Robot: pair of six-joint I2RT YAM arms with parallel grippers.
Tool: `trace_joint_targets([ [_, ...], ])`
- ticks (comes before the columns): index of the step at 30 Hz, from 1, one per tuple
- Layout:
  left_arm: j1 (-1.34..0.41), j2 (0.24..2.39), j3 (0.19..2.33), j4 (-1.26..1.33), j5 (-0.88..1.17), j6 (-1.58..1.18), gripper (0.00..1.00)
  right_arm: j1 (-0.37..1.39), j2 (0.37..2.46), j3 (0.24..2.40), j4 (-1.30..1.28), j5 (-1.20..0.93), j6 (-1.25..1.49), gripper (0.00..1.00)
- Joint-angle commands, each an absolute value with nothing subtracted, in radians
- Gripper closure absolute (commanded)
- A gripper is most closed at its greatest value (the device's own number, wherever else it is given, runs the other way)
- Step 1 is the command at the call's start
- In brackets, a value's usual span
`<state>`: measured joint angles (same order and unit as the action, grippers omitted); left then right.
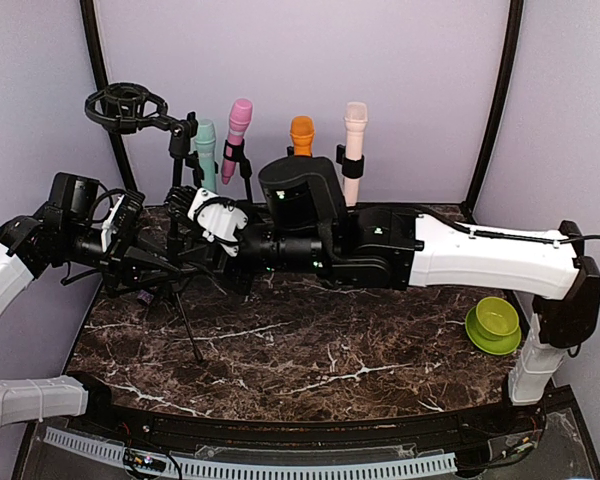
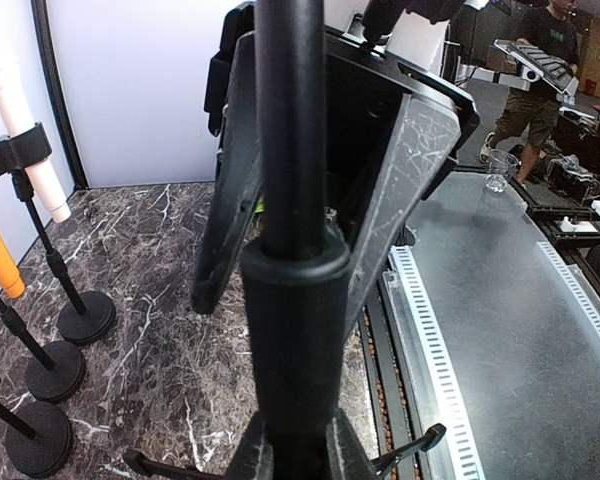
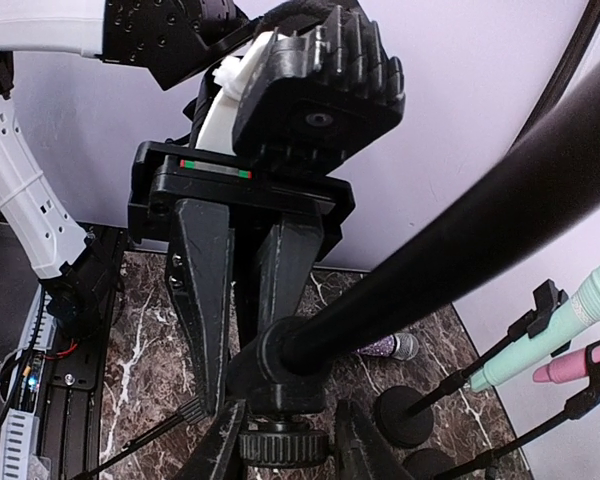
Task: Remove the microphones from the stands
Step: Unscrew the knob on the stand of the microphone stand.
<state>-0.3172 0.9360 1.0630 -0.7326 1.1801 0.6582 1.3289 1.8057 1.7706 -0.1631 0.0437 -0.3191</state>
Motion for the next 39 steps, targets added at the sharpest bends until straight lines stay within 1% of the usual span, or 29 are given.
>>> trace_joint_targets([
  [1, -0.321, 0.919, 1.078, -0.727, 1.219, 0.690, 1.00, 1.334, 1.817, 1.796, -0.103, 0.090, -0.291, 0.69],
  [3, -0.321, 0.918, 1.078, -0.727, 1.219, 0.689, 1.00, 1.334, 1.817, 1.795, -0.100, 0.104, -0.290, 0.69],
  [4, -0.321, 0.919, 1.077, -0.728, 1.219, 0.689, 1.00, 1.332, 1.817, 1.796, -0.100, 0.105, -0.290, 0.71],
  [7, -0.321, 0.920, 1.077, -0.726, 1.218, 0.691, 1.00, 1.331, 1.814, 1.798, -0.106, 0.094, -0.284, 0.78],
  [11, -0.321, 0.919, 1.075, -0.725, 1.217, 0.691, 1.00, 1.325, 1.803, 1.796, -0.114, 0.082, -0.261, 0.91],
  [15, -0.322, 0.920, 1.073, -0.746, 1.210, 0.725, 1.00, 1.310, 1.800, 1.808, -0.135, 0.034, -0.214, 1.00],
  [22, -0.321, 0.925, 1.086, -0.825, 1.166, 0.853, 1.00, 1.242, 1.820, 1.874, -0.228, -0.188, -0.057, 1.00],
  [25, -0.322, 0.925, 1.088, -0.838, 1.158, 0.877, 1.00, 1.204, 1.830, 1.883, -0.235, -0.314, 0.039, 1.00],
  [29, -0.322, 0.926, 1.091, -0.838, 1.159, 0.879, 1.00, 1.160, 1.848, 1.876, -0.193, -0.498, 0.187, 1.00],
  [34, -0.321, 0.928, 1.095, -0.840, 1.151, 0.891, 1.00, 1.131, 1.884, 1.889, -0.160, -0.628, 0.325, 1.00],
  [39, -0.321, 0.925, 1.090, -0.854, 1.138, 0.928, 1.00, 1.110, 1.892, 1.838, -0.052, -0.760, 0.464, 0.99],
])
